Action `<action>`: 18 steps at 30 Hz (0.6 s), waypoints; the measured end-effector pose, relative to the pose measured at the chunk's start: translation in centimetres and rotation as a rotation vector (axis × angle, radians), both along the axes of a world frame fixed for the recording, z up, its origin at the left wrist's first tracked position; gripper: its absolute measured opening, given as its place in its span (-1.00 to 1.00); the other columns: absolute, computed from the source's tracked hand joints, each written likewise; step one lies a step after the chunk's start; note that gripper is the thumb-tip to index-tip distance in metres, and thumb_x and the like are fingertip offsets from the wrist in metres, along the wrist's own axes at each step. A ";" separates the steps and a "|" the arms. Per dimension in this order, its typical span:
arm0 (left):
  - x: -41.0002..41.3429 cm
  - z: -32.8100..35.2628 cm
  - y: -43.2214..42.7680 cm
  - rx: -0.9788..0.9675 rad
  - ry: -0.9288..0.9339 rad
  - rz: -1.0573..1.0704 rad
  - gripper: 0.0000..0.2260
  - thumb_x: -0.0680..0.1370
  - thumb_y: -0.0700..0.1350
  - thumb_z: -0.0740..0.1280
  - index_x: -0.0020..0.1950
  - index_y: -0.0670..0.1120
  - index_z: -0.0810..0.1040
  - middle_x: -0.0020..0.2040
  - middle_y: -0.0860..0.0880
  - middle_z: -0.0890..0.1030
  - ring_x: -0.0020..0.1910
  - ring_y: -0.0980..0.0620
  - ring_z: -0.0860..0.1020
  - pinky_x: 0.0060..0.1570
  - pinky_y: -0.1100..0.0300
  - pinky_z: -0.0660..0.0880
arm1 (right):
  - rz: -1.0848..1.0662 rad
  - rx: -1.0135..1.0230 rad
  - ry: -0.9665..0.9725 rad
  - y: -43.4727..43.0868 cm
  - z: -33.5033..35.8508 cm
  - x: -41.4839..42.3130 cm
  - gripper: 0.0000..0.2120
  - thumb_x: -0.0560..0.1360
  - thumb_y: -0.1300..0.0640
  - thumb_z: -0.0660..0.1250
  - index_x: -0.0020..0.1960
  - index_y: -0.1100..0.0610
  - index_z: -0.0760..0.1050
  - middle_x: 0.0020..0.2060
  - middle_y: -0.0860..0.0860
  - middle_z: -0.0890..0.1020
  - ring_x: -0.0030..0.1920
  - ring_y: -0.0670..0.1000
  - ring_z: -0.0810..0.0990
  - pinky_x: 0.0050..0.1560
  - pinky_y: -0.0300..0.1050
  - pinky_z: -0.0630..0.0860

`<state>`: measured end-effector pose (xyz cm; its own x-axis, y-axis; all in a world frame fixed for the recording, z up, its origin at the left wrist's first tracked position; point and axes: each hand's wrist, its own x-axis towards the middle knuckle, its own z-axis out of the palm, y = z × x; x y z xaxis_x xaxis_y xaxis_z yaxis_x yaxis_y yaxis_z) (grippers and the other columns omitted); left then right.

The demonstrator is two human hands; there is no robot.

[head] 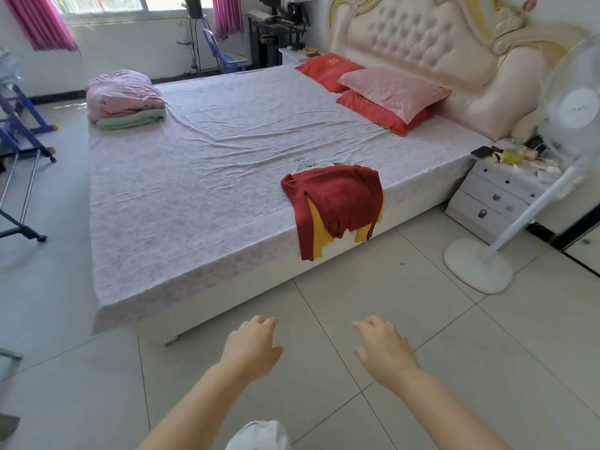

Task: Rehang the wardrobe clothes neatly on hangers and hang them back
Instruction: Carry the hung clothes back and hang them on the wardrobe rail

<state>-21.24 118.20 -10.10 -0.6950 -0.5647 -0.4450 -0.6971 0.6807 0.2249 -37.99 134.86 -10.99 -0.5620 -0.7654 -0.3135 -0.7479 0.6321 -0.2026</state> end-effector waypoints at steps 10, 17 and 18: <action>-17.9 -2.4 -15.0 0.052 -0.037 -0.050 -0.59 0.54 0.01 0.20 0.37 0.00 0.29 0.33 -0.02 0.36 0.25 -0.06 0.38 0.13 0.11 0.38 | -0.063 0.082 -0.025 -13.4 -1.6 -17.1 -0.55 0.57 0.01 0.17 0.44 0.02 0.22 0.31 -0.01 0.36 0.31 0.02 0.32 0.25 -0.13 0.28; -28.9 -1.8 -23.9 0.047 -0.009 -0.107 -0.55 0.53 0.00 0.22 0.42 0.00 0.27 0.33 -0.05 0.38 0.27 -0.07 0.39 0.16 0.09 0.40 | -0.109 0.101 -0.040 -22.3 -1.1 -27.5 -0.55 0.56 -0.01 0.19 0.42 0.00 0.24 0.31 0.01 0.36 0.32 0.04 0.33 0.22 -0.13 0.31; -30.3 -1.9 -24.8 0.057 -0.009 -0.109 -0.54 0.53 0.00 0.22 0.43 0.00 0.26 0.33 -0.04 0.38 0.27 -0.06 0.39 0.16 0.09 0.40 | -0.105 0.099 -0.051 -23.3 -1.3 -28.9 -0.55 0.55 -0.01 0.19 0.42 0.00 0.25 0.30 0.01 0.37 0.32 0.04 0.33 0.22 -0.12 0.30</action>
<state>-51.58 93.38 -11.96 -0.7469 -0.4598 -0.4803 -0.6217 0.7391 0.2593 -66.87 111.52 -12.29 -0.6189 -0.6669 -0.4150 -0.6669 0.7253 -0.1710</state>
